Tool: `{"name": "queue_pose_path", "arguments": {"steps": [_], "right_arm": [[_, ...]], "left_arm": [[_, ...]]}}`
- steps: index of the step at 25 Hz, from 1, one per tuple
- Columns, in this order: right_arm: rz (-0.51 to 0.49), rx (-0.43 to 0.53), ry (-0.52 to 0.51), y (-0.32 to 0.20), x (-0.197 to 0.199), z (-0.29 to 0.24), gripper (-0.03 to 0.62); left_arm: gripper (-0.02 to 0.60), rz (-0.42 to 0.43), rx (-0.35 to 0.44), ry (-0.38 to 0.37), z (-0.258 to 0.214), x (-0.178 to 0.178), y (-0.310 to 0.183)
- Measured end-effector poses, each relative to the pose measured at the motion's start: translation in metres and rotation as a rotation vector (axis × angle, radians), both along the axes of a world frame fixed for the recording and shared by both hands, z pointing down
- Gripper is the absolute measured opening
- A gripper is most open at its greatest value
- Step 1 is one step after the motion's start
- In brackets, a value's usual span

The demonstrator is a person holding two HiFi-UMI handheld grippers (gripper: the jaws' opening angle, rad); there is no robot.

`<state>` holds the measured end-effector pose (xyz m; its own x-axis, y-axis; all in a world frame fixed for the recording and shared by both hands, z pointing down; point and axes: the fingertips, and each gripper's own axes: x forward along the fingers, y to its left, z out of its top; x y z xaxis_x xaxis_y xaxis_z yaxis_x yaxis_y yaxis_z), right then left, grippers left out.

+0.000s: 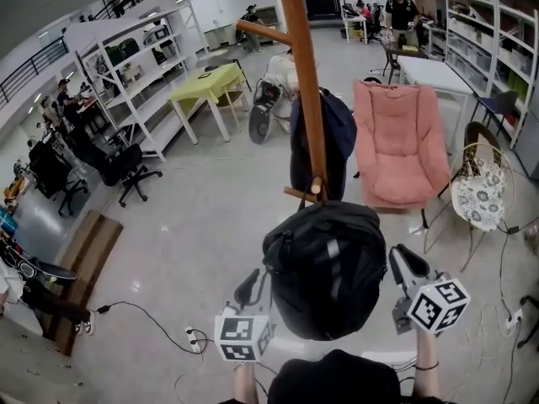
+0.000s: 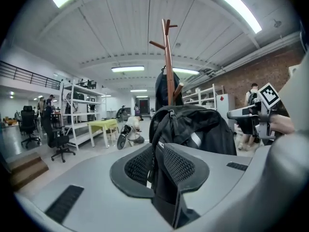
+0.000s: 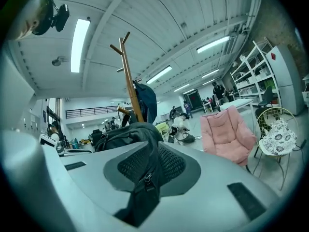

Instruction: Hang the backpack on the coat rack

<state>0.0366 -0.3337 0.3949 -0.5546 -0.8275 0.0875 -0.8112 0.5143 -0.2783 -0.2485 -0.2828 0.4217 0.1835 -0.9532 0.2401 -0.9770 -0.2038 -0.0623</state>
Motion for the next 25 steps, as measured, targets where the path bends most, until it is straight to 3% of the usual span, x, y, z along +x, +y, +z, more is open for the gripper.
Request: {"name": "queue_pose_path", "arguments": {"steps": [11,16,25], "right_arm": [[0.018,0.071,0.033,-0.003,0.006,-0.010,0.014],[0.034,0.104,0.077,-0.005,0.003,-0.016,0.014],[0.043,0.089,0.074,-0.009,0.007,-0.009,0.012]], "left_arm": [[0.029,-0.102,0.049,0.012,-0.010,-0.021,0.003],[0.026,-0.106,0.077,0.004,-0.020,-0.022,0.000],[0.026,-0.107,0.050,-0.005,-0.014,-0.020,0.001]]}}
